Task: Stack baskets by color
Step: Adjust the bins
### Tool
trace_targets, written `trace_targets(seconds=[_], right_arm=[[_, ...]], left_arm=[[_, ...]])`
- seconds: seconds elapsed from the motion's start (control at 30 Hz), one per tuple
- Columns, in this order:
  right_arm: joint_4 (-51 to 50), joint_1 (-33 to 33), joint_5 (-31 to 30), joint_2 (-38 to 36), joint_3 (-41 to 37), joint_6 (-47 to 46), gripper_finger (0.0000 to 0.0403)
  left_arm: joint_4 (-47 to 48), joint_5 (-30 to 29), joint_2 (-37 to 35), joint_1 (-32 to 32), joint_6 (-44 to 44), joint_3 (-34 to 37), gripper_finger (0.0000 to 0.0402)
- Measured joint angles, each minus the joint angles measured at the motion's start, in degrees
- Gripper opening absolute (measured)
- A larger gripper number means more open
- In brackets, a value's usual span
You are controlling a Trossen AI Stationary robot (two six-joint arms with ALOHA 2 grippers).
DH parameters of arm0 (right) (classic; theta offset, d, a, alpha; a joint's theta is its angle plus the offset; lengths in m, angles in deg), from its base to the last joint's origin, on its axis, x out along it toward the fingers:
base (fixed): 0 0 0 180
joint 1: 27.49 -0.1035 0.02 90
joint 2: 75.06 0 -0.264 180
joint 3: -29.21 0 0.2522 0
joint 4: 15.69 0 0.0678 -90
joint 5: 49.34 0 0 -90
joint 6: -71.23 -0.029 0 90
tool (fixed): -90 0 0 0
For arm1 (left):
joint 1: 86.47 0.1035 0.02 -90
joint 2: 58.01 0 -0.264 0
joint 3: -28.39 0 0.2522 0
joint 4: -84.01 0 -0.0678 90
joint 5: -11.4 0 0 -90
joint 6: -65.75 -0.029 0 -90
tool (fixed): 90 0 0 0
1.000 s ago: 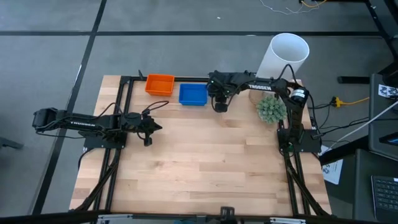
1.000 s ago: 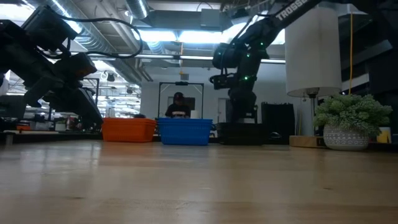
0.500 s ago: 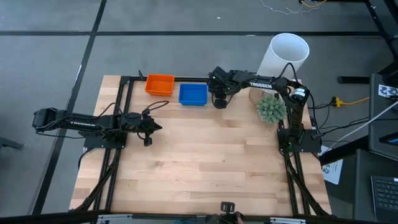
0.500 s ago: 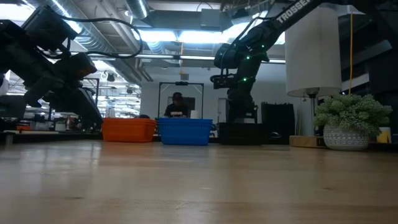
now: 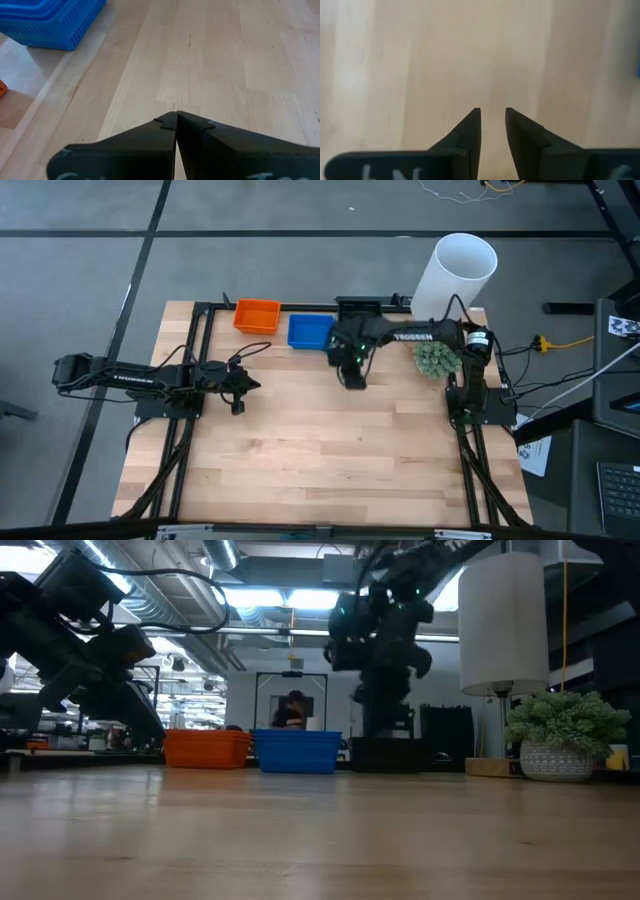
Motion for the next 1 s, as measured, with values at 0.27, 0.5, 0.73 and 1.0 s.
trace_targets(seconds=[0.27, 0.5, 0.73, 1.0], right_arm=[[23.05, -8.16, -15.77, 2.09, 1.35, -2.93, 0.009], [12.62, -6.75, -15.87, 9.25, 15.33, -4.28, 0.009], [4.83, -5.83, -16.03, 15.34, 20.96, -3.94, 0.009], [6.49, -2.62, -16.04, 17.49, 20.87, -1.5, 0.009]], left_arm=[[0.0, 0.0, 0.01, -0.02, 0.04, 0.0, 0.0], [0.0, 0.0, 0.02, 0.0, 0.42, -0.02, 0.0], [0.0, 0.0, 0.0, -0.02, 0.05, 0.0, 0.0], [0.0, 0.0, 0.01, -0.02, 0.02, -0.01, 0.0]])
